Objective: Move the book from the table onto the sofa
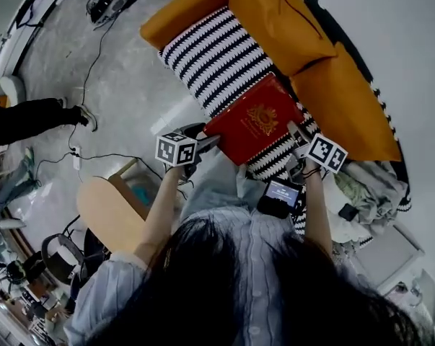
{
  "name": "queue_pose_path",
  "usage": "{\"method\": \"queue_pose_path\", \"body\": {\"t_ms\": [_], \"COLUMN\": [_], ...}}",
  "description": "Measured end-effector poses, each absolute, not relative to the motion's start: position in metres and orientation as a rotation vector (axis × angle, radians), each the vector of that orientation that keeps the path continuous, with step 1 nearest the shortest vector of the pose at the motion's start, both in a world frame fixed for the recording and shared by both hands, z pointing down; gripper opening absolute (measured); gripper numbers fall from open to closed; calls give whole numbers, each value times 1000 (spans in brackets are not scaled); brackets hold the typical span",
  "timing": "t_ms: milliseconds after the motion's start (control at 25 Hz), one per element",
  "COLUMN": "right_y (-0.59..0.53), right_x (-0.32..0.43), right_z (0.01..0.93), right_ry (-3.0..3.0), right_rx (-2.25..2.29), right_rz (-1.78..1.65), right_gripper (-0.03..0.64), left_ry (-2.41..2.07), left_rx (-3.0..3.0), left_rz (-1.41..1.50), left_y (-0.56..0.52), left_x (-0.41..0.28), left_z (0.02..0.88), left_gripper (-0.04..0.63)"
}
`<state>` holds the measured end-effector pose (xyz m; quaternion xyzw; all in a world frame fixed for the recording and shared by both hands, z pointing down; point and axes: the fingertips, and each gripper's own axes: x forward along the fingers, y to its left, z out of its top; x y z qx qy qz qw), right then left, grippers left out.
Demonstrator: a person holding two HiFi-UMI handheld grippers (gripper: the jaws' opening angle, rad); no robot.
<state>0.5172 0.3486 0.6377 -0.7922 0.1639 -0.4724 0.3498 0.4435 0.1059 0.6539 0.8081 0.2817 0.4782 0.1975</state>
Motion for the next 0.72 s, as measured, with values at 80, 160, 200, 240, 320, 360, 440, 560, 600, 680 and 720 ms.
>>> {"method": "queue_pose_path", "body": {"t_ms": [80,160,200,240,320,360,440,560,600,680,720], "right_y": [345,349,353,356,360,360,356,350,349,347,347], "right_x": [522,523,522,521,520,522,528,530,529,529,530], "right_z": [653,670,679,687,701,707,717,728,731,737,741], "right_ry": [378,331,304,275,217,191,147,79,55,21,7], "right_rx": [-2015,-1982,-1967,-1951,-1921,-1908,-1885,-1846,-1833,-1813,-1804], "right_rz": [-1248,-1266,-1272,-1276,-1278,-1279,-1281,-1285,-1289,-1302,-1307], "right_gripper": [132,129,129,127,126,126,124,121,121,121,120], "left_ry": [822,858,879,903,958,989,1060,1178,1214,1274,1298], "left_rx": [2242,2221,2208,2194,2169,2158,2142,2108,2090,2047,2031], "left_rz": [1375,1412,1432,1453,1502,1531,1596,1687,1713,1763,1783], "left_y": [99,100,102,104,106,105,101,100,100,101,103], "left_x": [460,473,478,484,497,504,523,544,549,557,562], "left_z": [665,679,686,693,706,713,725,741,747,756,760], "left_gripper": [316,316,316,316,316,316,316,315,316,315,314]}}
